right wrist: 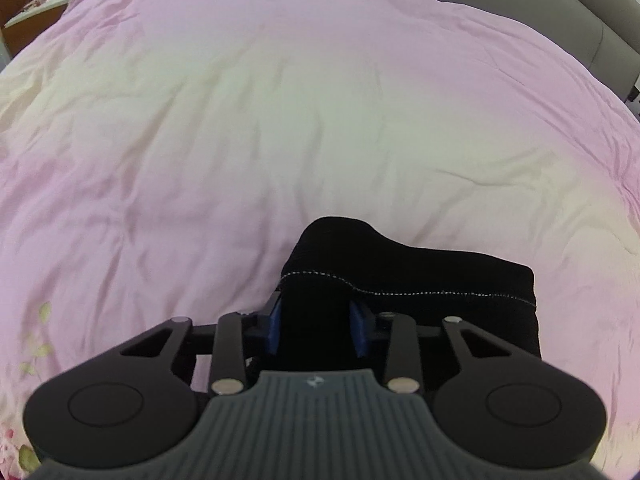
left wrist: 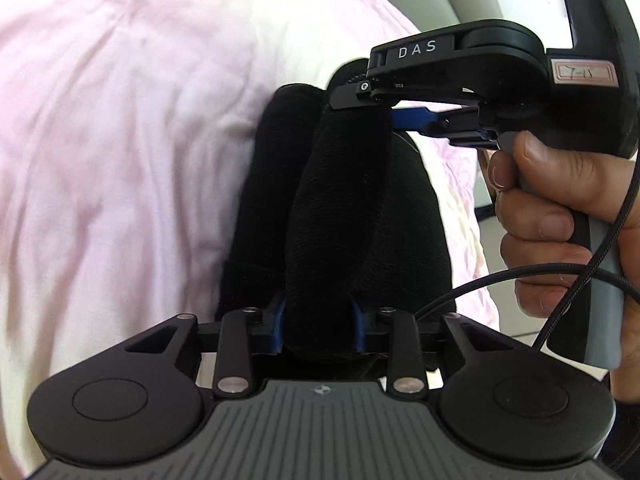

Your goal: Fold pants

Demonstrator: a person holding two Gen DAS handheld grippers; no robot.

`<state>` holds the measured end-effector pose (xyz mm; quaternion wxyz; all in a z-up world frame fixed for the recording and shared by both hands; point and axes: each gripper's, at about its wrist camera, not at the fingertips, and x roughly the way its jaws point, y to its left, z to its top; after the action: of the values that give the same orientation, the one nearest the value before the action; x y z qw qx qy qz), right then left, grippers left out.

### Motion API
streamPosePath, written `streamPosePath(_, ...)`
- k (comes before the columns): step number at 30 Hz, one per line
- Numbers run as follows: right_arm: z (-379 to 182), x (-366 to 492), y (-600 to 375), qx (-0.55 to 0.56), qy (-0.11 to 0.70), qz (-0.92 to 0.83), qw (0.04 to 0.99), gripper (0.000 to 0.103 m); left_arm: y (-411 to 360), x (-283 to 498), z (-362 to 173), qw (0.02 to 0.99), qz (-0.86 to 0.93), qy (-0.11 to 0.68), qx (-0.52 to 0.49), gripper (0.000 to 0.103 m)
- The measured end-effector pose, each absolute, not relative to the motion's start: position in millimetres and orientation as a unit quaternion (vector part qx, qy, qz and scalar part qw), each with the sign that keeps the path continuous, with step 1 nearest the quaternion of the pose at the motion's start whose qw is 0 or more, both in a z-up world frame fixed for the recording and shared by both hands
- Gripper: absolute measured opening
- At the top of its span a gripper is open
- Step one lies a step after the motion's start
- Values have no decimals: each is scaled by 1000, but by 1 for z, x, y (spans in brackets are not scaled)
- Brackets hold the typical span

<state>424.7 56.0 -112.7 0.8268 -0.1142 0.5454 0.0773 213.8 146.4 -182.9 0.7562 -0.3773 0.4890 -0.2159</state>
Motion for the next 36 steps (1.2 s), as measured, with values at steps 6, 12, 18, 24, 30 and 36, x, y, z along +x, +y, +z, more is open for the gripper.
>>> streamPosePath(6, -90, 410, 63, -96, 535, 123, 830, 26, 161, 203, -163, 765, -222, 484, -363, 32)
streamPosePath(12, -142, 409, 89, -169, 534, 148, 815, 39, 152, 215, -195, 750, -190, 524, -355, 37)
streamPosePath(18, -114, 389, 65, -109, 502, 185, 837, 40, 151, 218, -200, 746, -194, 522, -365, 41)
streamPosePath(24, -97, 333, -13, -64, 449, 180, 873, 34, 152, 217, -200, 748, -190, 521, -365, 46)
streamPosePath(30, -117, 279, -109, 49, 400, 172, 899, 20, 148, 217, -197, 751, -187, 519, -362, 47)
streamPosePath(36, -143, 232, -160, 112, 377, 155, 906, 18, 144, 215, -194, 751, -188, 521, -359, 48)
